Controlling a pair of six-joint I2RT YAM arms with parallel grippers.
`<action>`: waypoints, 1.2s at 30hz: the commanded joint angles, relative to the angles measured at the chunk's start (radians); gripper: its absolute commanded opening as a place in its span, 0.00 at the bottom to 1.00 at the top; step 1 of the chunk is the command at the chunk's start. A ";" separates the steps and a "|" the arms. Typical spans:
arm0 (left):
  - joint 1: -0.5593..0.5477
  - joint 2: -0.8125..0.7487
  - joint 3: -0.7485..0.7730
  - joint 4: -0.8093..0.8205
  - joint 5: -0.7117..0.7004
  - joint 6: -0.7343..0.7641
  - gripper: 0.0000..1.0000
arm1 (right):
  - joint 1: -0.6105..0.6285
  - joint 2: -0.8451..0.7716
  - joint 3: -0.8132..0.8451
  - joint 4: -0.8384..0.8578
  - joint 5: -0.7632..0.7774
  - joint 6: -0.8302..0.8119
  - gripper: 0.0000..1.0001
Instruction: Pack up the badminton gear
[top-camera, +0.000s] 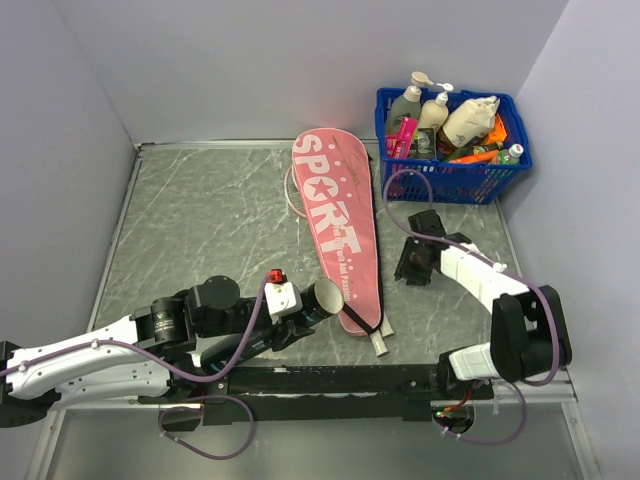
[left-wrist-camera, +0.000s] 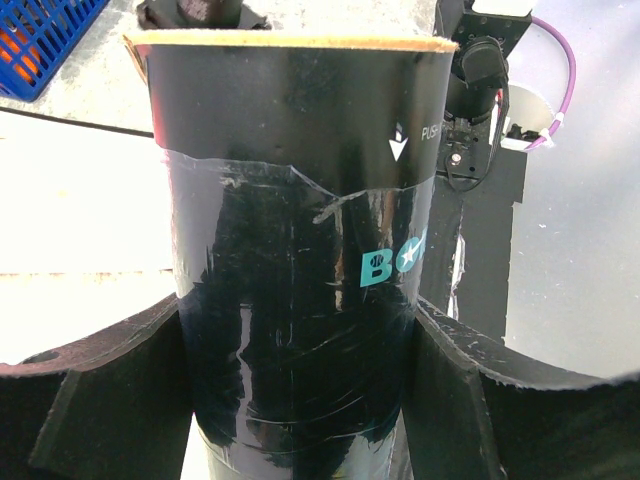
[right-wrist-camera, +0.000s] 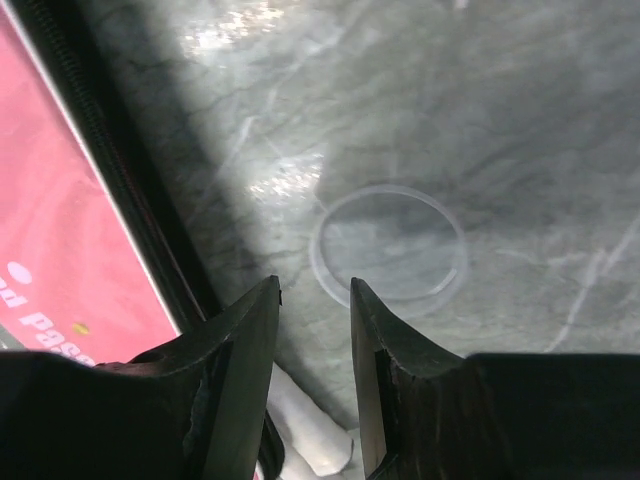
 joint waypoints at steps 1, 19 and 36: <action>-0.006 -0.010 0.049 0.042 0.003 -0.014 0.01 | 0.047 0.065 0.076 0.003 0.069 0.023 0.42; -0.006 -0.013 0.048 0.037 0.000 -0.012 0.01 | 0.074 0.178 0.071 0.034 0.112 0.026 0.41; -0.006 -0.005 0.048 0.036 -0.005 -0.009 0.01 | 0.088 0.201 0.066 0.040 0.113 0.031 0.06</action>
